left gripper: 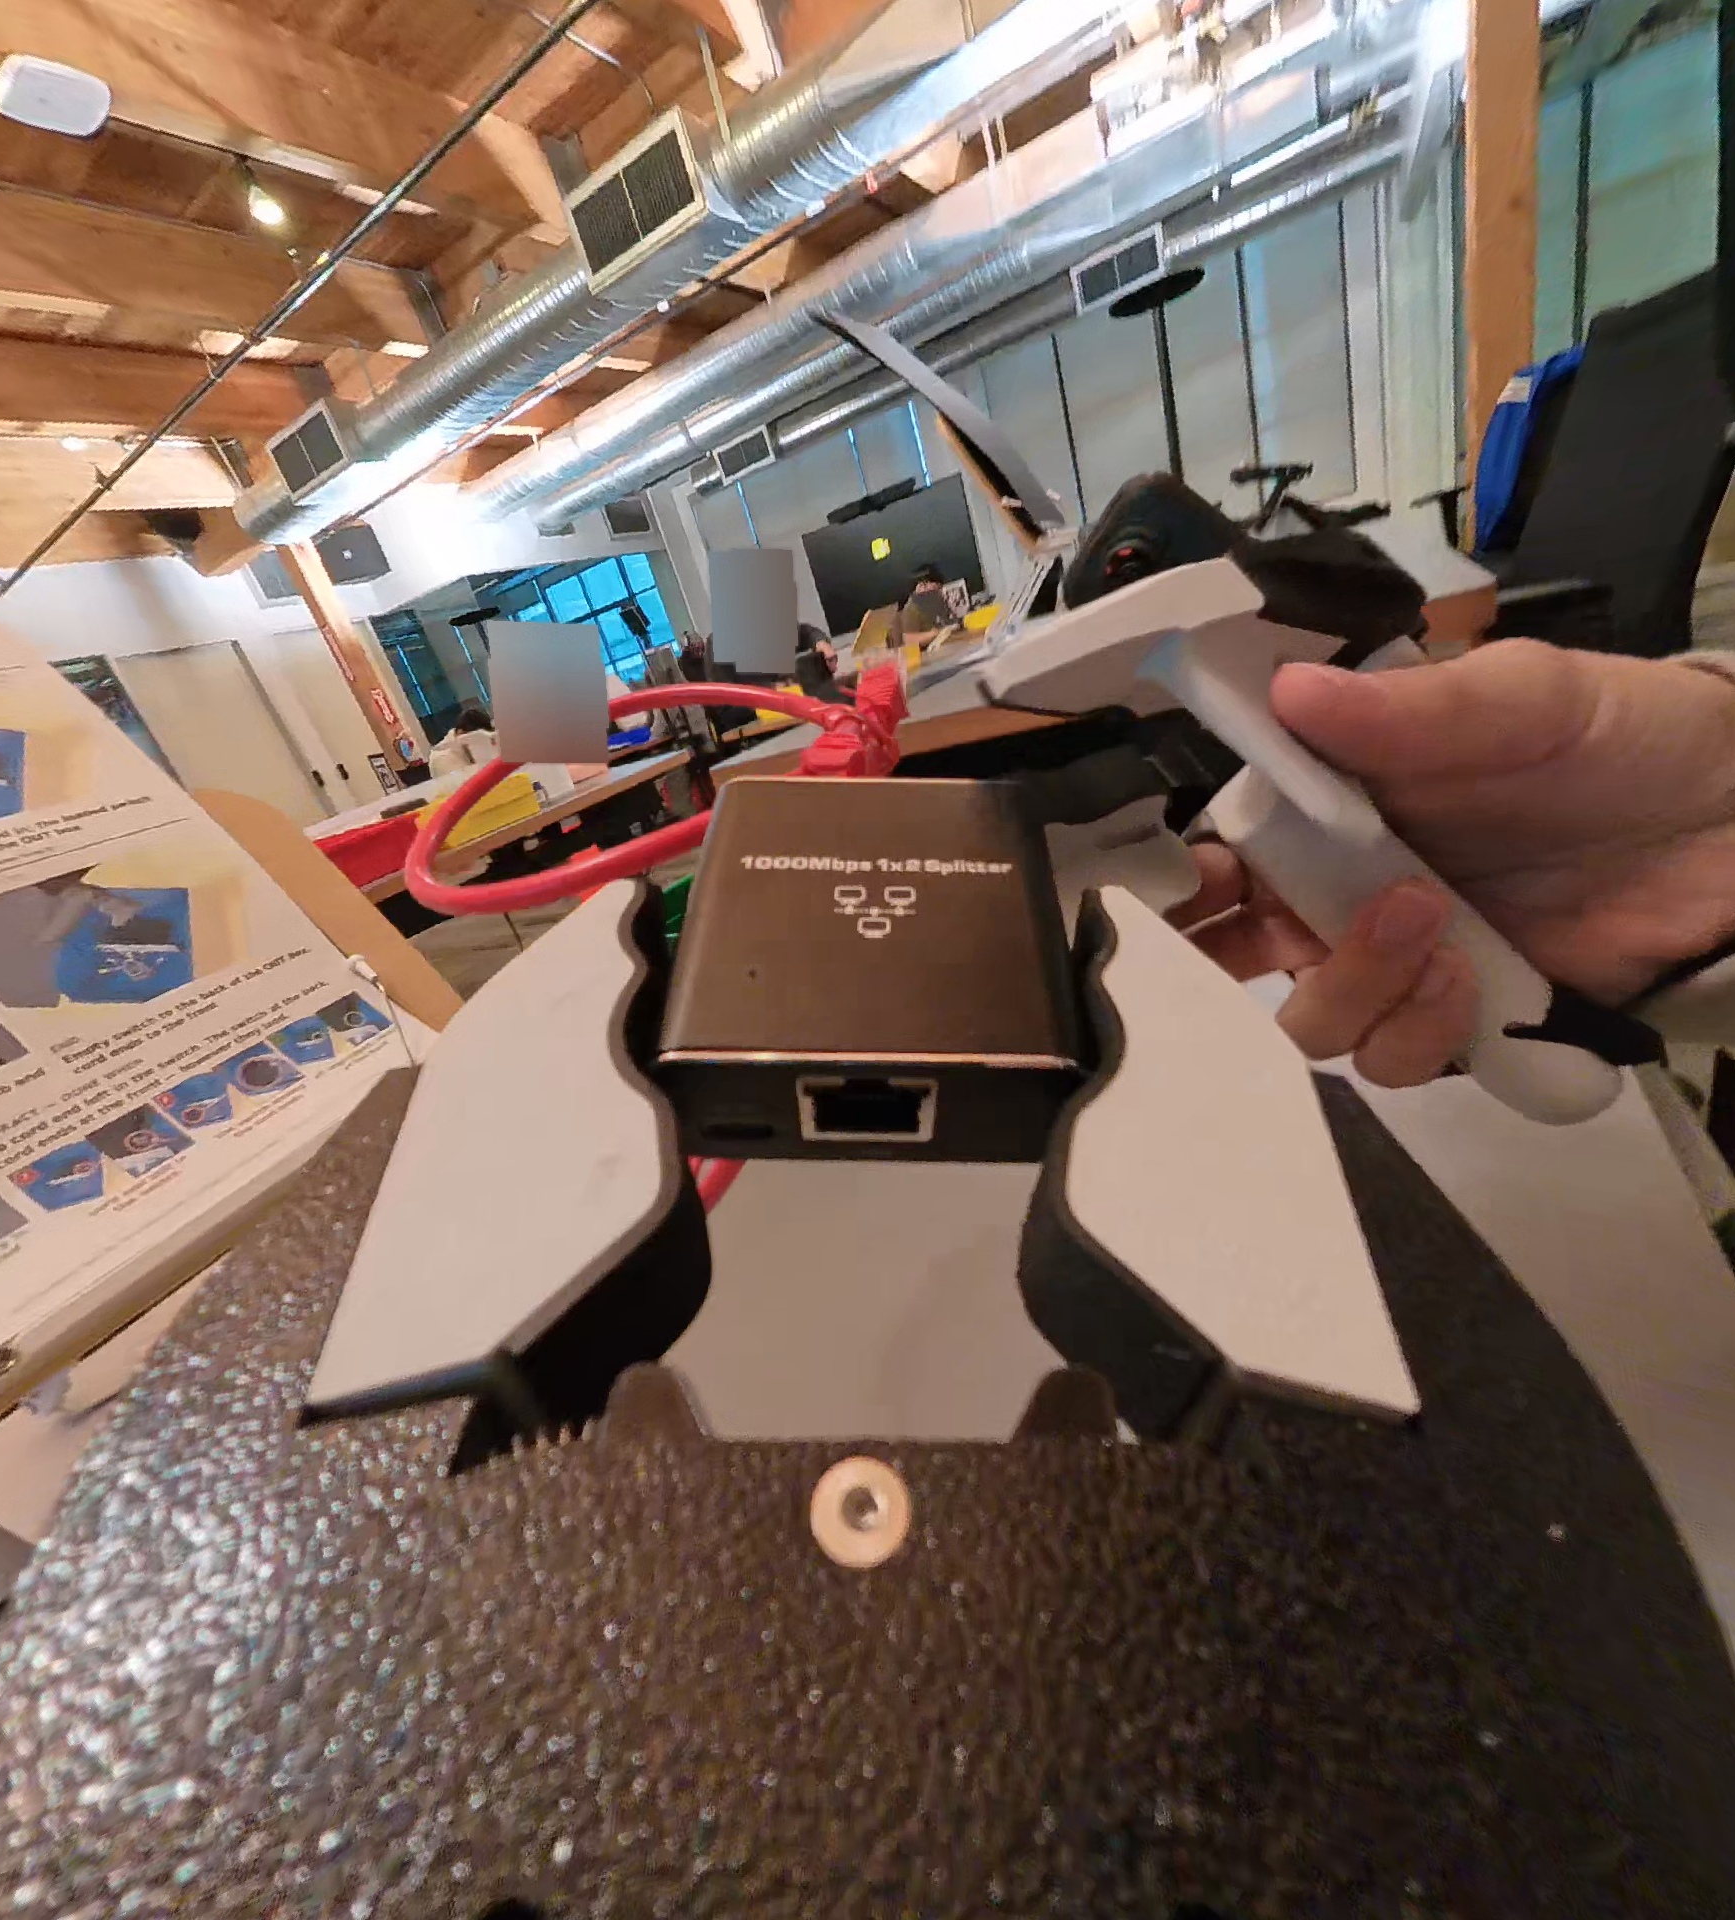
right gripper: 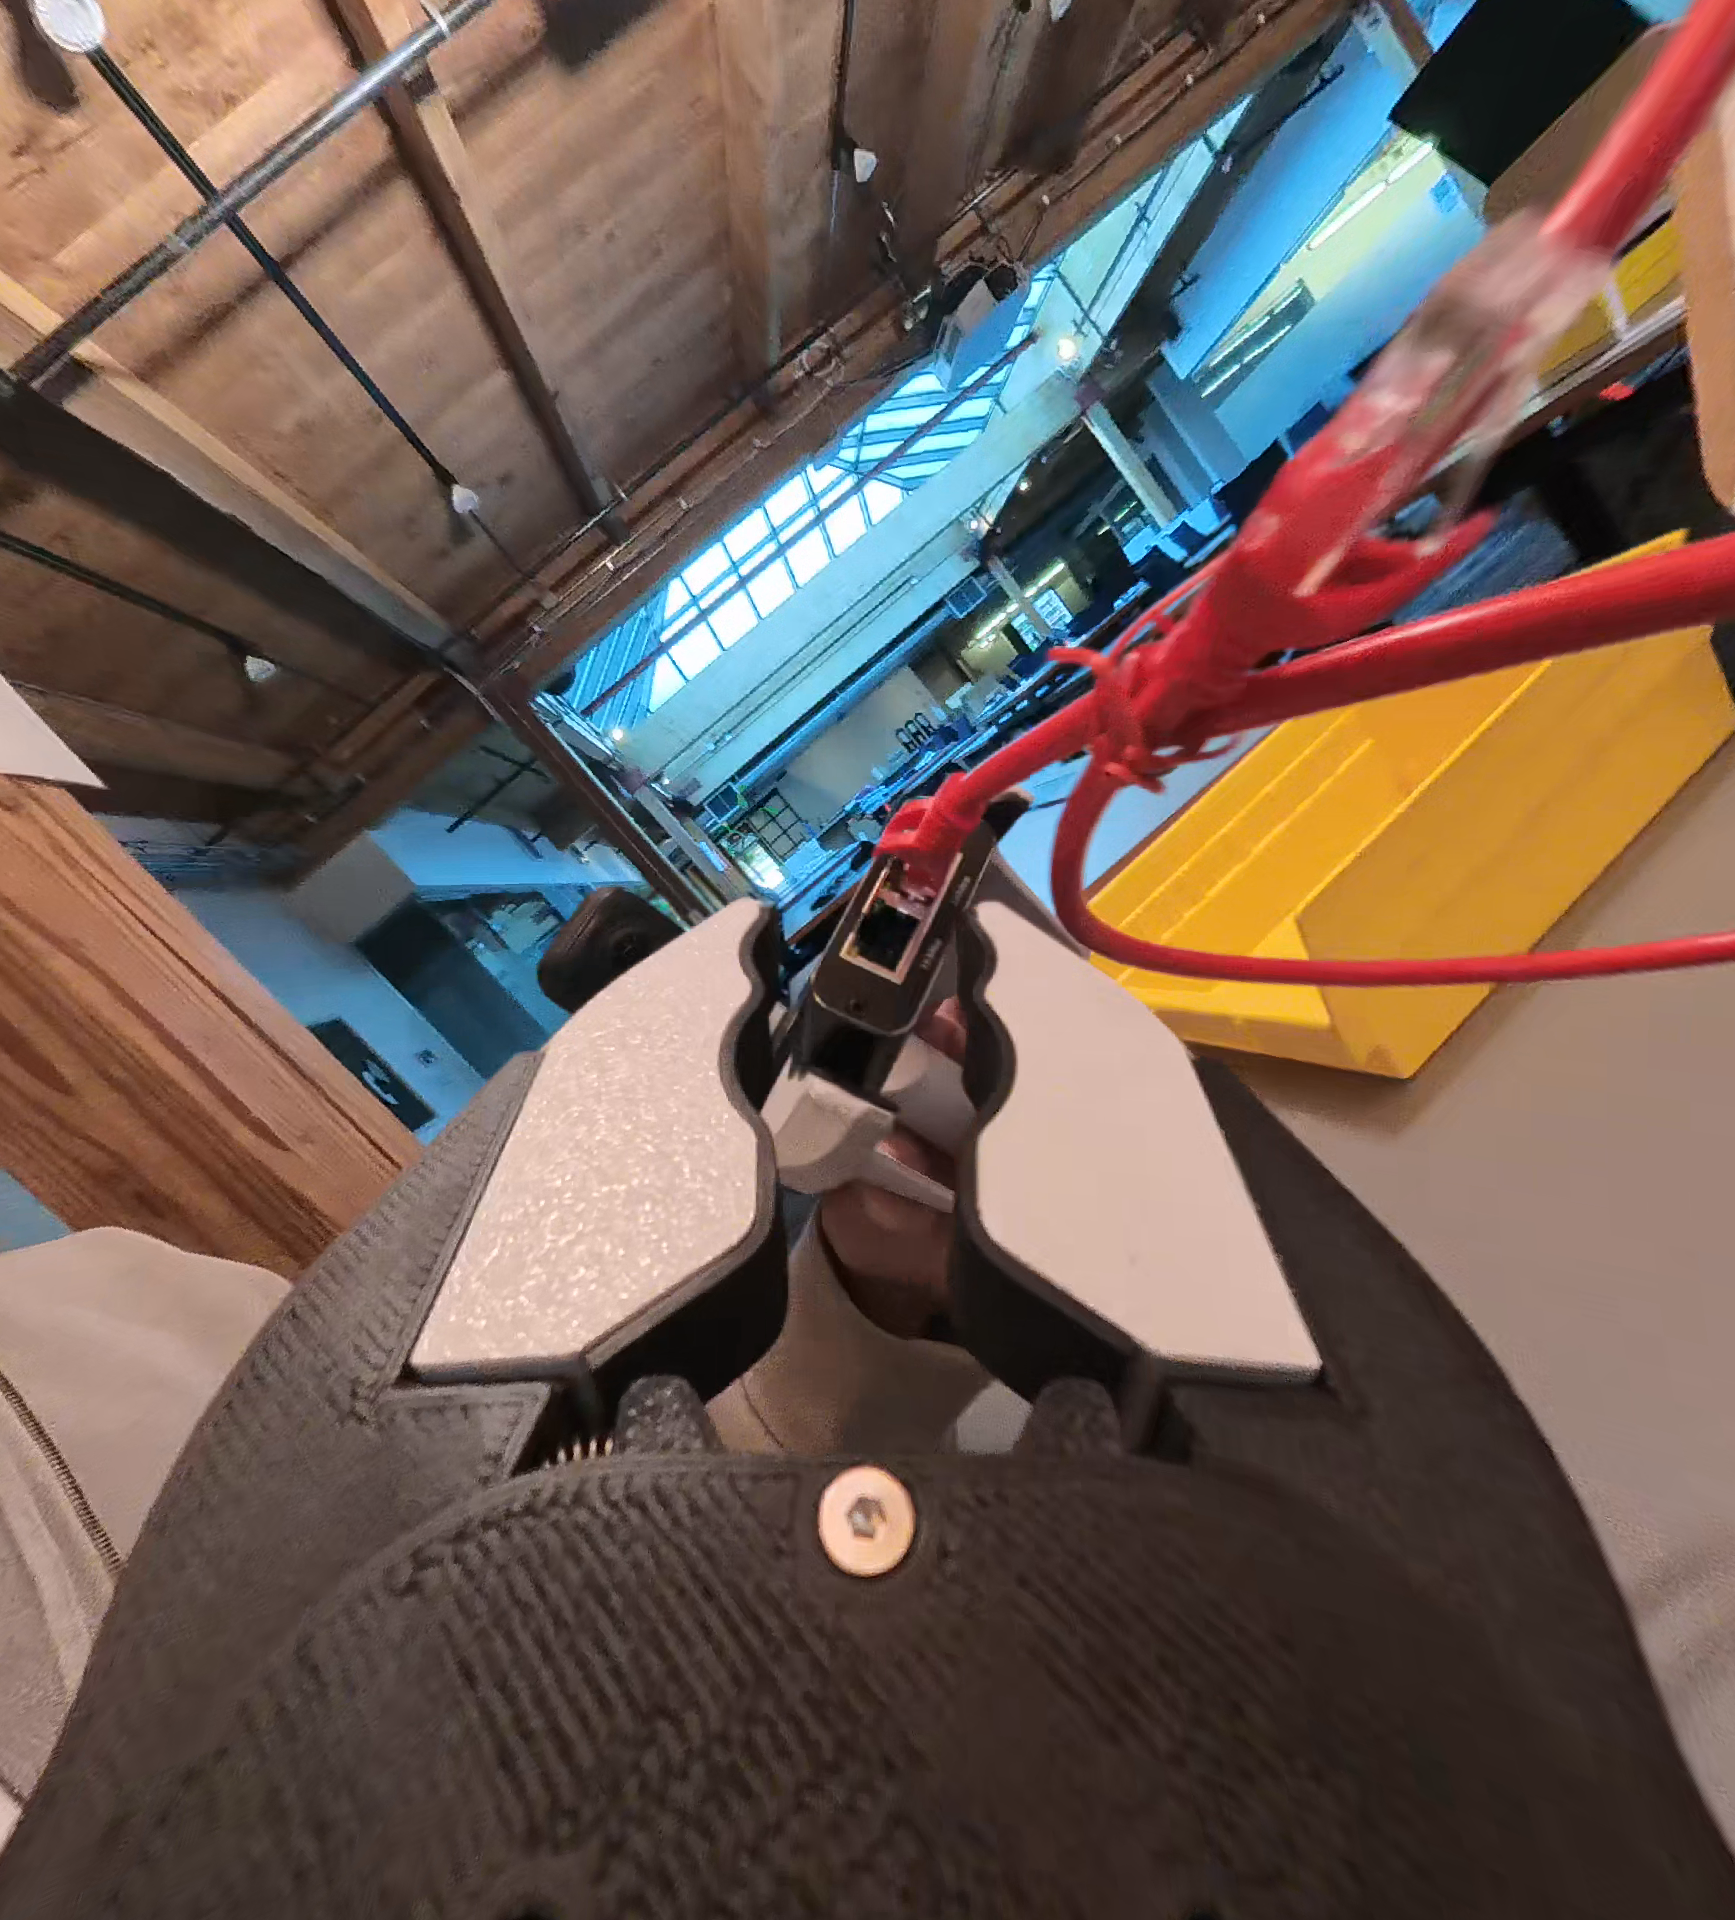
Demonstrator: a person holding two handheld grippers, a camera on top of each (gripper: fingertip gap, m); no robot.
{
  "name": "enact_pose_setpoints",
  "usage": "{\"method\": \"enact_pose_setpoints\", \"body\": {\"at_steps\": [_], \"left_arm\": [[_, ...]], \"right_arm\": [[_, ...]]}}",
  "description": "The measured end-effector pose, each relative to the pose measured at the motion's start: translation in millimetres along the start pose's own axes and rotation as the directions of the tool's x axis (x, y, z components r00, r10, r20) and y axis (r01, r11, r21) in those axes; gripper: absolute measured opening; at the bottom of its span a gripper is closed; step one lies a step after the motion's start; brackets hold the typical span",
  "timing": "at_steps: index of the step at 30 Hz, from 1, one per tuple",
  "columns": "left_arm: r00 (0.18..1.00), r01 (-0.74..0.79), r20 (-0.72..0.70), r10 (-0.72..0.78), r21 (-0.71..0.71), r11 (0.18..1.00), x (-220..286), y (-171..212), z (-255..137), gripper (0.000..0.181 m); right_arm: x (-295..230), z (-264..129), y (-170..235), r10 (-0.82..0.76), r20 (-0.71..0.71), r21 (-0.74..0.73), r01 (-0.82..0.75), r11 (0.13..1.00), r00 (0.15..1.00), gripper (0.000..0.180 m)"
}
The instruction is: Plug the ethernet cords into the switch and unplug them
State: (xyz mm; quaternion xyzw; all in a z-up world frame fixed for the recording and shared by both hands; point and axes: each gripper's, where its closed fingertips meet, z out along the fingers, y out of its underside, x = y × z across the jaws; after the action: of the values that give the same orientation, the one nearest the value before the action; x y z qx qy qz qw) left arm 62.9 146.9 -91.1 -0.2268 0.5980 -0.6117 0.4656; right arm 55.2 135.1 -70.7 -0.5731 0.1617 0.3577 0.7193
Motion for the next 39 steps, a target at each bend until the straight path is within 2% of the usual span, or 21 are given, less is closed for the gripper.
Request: {"method": "enact_pose_setpoints", "body": {"at_steps": [2,8,27,31,37,39], "left_arm": [[0.999,-0.033,-0.002,0.033,-0.023,0.999,4,2,3,0.075],[0.994,-0.111,0.003,0.112,-0.087,0.99,10,9,10,0.075],[0.972,-0.225,0.019,0.234,-0.196,0.954,11,28,15,0.074],[0.968,-0.238,0.024,0.248,-0.207,0.949,11,32,17,0.074],[0.967,-0.235,0.055,0.248,-0.177,0.956,10,30,19,0.074],[0.962,-0.248,0.066,0.263,-0.185,0.951,8,32,19,0.075]], "right_arm": [[6,3,5,-0.004,-0.035,-0.02,0.003,1.0,0.999,0.027],[16,0,-2,0.053,-0.071,0.067,-0.048,0.997,0.996,0.017],[33,-6,1,0.193,0.018,0.147,-0.194,0.97,0.981,0.016],[37,-7,2,0.166,-0.009,0.155,-0.163,0.974,0.986,0.017],[33,-6,-1,0.121,0.023,0.192,-0.123,0.974,0.992,0.015],[35,-6,-1,0.065,0.011,0.171,-0.066,0.983,0.998,0.015]]}}
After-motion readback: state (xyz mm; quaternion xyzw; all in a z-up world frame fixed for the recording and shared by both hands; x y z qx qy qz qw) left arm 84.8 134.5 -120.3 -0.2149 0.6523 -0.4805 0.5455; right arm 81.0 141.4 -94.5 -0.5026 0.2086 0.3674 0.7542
